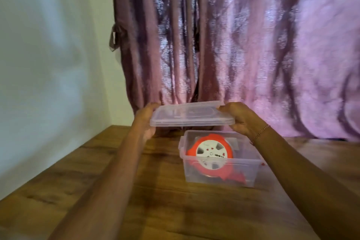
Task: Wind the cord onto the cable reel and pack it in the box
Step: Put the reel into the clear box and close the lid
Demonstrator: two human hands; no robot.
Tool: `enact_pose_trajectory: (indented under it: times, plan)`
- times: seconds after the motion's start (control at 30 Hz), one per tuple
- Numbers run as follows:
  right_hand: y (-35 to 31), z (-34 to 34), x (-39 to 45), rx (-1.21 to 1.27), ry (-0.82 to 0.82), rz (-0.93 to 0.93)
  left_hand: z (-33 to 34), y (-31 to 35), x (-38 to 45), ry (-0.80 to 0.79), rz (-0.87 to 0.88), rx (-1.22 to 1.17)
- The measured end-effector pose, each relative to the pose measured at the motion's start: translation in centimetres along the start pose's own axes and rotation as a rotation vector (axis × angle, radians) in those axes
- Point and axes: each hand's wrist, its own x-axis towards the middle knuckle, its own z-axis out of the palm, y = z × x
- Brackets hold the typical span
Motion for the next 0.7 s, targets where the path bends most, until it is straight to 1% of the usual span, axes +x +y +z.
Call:
enact_pose_trajectory:
  times: [0.07, 0.13, 0.27, 0.37, 0.43, 0.53, 0.7]
  plan:
    - [0.1, -2.9, -0.6, -0.089, 0.064, -0.023, 1.6, -2.1, 0.1, -0.069, -0.08, 0.157]
    - [0.2, -5.3, -1.3, -0.165, 0.1, -0.045, 2.8, -4.2, 0.2, -0.132, -0.11, 0.315]
    - [1.6, -8.8, -2.0, -0.314, 0.16, -0.007, 4.5, -7.8, 0.3, -0.161, -0.053, 0.487]
    - [4.0, -10.3, -2.2, -0.431, 0.187, -0.025, 4.8, -9.2, 0.5, -0.183, 0.035, 0.627]
    - [5.2, -10.6, -2.4, -0.484, 0.189, -0.035, 4.7, -9.4, 0.5, -0.183, 0.075, 0.68]
    - [6.2, -10.4, -2.3, -0.48, 0.183, -0.019, 4.1, -9.7, 0.4, -0.181, 0.095, 0.738]
    - [6.4, -9.4, -2.4, -0.538, 0.174, -0.021, 2.1, -10.7, 0.9, -0.137, 0.007, 0.688]
